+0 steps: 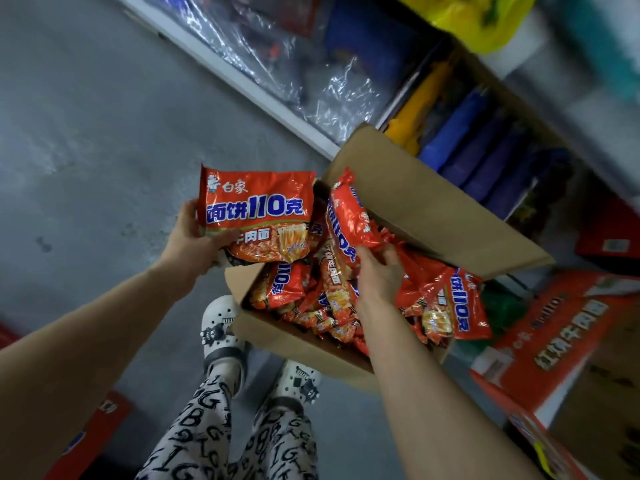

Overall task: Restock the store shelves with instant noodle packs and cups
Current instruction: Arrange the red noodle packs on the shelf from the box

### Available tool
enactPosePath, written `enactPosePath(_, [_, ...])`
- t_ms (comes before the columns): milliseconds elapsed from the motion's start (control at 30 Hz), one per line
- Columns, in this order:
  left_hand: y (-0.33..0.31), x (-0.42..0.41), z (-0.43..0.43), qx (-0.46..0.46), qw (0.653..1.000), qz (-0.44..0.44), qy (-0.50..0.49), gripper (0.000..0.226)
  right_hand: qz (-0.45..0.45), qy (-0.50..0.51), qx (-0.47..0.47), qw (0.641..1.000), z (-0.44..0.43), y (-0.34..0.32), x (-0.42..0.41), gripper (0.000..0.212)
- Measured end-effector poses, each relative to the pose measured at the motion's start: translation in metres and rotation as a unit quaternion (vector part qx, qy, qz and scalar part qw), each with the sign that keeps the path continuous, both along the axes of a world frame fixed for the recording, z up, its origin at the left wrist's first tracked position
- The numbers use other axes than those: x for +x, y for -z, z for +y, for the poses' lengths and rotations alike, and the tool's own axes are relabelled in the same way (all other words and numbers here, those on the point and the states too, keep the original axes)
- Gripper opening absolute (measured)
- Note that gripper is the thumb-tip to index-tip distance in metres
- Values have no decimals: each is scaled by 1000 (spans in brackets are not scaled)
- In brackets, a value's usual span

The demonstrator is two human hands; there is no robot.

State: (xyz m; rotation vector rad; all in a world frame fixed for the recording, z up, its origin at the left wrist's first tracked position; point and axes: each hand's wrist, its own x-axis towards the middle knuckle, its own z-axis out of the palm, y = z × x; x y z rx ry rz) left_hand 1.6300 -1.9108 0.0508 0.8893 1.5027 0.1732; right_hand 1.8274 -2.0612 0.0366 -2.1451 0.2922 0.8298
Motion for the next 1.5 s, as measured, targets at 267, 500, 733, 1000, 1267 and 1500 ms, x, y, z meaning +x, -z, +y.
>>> enactPosePath(267, [-104,16,-1,10,998,-68,14,63,-73,-95,36,992,-16,-110,33,25])
enactPosePath(500, [-215,12,-1,34,992,-123,14,56,-145,-171,39,974,-17,-245,36,55])
enactPosePath(733, [-335,4,-7,77,980,-183,6,46,-273,-231,106,928,-28,-391,38,26])
enactPosePath(1000, [-461,-4,-5,158,952,-262,31,63,-281,-253,209,902,-42,-521,37,28])
enactPosePath(1267, [-575,-14,7,255,921,-287,59,76,-288,-274,297,868,-33,-626,45,31])
enactPosePath(1500, [-639,-33,32,330,892,-301,64,79,-367,-305,317,819,3,-691,42,32])
